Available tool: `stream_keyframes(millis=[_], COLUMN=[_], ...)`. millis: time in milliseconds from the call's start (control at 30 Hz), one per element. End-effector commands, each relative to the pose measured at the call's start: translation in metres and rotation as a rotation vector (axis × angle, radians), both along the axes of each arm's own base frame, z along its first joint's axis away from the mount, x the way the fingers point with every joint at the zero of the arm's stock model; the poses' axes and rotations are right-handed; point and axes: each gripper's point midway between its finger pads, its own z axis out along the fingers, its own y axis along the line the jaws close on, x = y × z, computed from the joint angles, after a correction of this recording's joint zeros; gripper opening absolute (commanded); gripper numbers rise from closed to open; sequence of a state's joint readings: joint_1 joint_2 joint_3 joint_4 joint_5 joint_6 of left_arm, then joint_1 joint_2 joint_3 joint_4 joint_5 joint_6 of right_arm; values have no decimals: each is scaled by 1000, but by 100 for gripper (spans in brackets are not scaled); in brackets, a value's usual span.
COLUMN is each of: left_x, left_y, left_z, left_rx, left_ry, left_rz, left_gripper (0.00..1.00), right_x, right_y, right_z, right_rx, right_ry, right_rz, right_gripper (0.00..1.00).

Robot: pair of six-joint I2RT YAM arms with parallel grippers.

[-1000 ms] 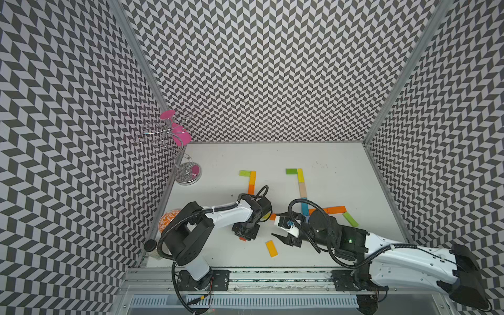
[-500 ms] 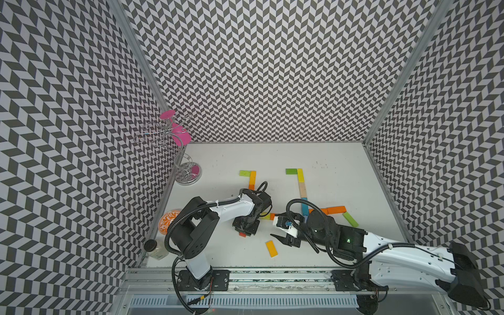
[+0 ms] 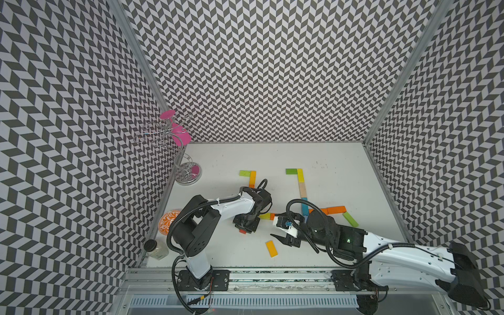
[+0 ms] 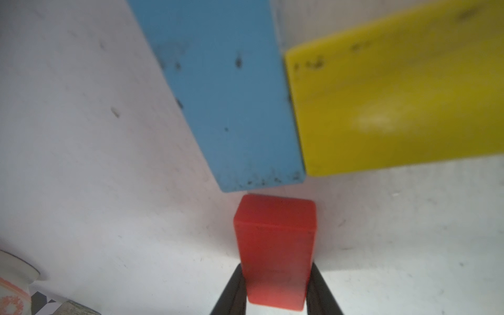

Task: Assemble a giraffe with building blocks
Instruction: Assemble the building block at the center of the board.

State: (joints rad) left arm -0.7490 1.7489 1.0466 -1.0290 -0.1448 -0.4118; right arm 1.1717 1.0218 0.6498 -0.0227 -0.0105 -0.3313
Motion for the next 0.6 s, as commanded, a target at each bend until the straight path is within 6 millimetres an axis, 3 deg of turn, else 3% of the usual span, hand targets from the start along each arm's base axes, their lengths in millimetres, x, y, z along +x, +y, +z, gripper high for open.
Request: stream_keyframes(millis=[0, 567], left_x=[20, 26], left_y=[-10, -9], left_z=[-8, -5], left_rx=[-25, -34], left_ry=[-59, -69], left_rz=[-1, 11], left_gripper=[34, 40], right_x=[1, 2], right_y=[6, 6], right_z=[17, 15], right_rx=[45, 38], right_ry=[-25, -23], right_rz=[-2, -5], right_gripper=[67, 67])
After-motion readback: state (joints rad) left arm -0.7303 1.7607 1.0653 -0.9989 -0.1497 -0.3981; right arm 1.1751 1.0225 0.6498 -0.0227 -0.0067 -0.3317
